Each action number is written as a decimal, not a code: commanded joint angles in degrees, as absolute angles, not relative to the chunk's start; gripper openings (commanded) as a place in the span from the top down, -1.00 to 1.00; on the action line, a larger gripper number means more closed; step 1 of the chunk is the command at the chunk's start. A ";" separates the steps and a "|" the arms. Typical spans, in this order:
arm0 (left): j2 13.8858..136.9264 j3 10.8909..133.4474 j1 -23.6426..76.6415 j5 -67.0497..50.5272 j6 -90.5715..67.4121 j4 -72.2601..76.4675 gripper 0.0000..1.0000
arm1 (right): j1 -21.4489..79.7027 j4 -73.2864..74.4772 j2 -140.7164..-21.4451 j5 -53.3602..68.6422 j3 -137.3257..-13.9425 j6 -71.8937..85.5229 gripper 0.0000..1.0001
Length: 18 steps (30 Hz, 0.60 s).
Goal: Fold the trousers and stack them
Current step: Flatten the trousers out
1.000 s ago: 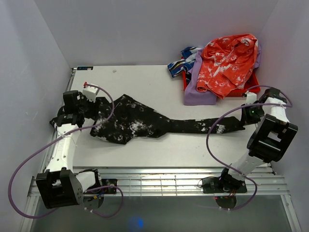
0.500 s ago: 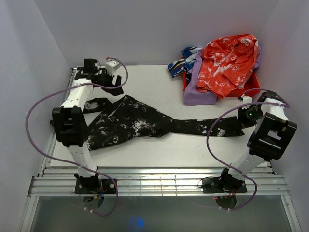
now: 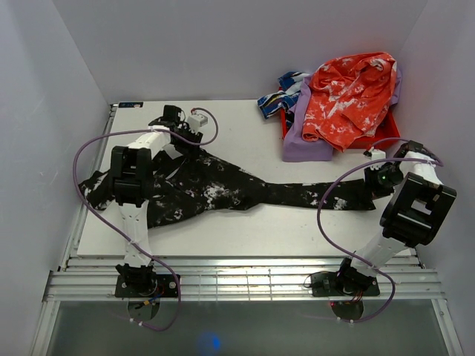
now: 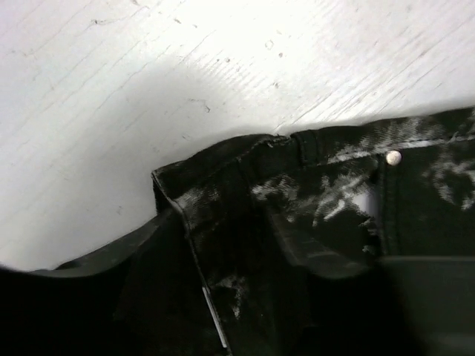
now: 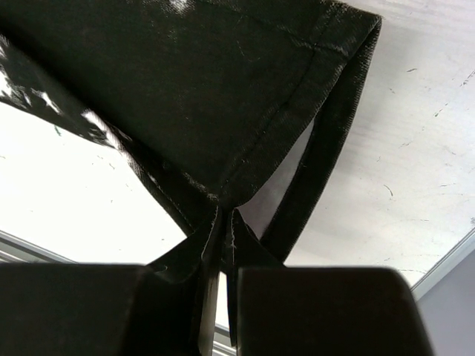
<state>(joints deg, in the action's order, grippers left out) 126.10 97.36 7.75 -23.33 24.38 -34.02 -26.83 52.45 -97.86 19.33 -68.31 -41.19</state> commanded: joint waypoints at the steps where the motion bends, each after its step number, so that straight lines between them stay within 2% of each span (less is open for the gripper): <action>1: 123.14 95.10 8.44 -18.72 24.26 -31.29 0.12 | -26.72 52.47 -95.45 18.55 -67.50 -42.98 0.85; 5: 117.80 94.22 8.35 -19.59 22.59 -31.90 1.00 | -26.89 52.12 -94.66 17.67 -67.15 -44.56 0.84; 11: 104.08 94.91 5.81 -18.29 15.92 -30.41 1.00 | -27.86 51.24 -93.16 15.74 -66.62 -47.81 0.84; 15: 94.33 95.54 4.40 -10.40 15.38 -25.68 1.00 | -29.26 50.36 -93.08 13.46 -66.62 -50.09 0.84; 18: 92.81 95.89 3.69 -5.39 17.48 -21.19 1.00 | -30.49 49.66 -93.60 11.96 -68.02 -51.59 0.84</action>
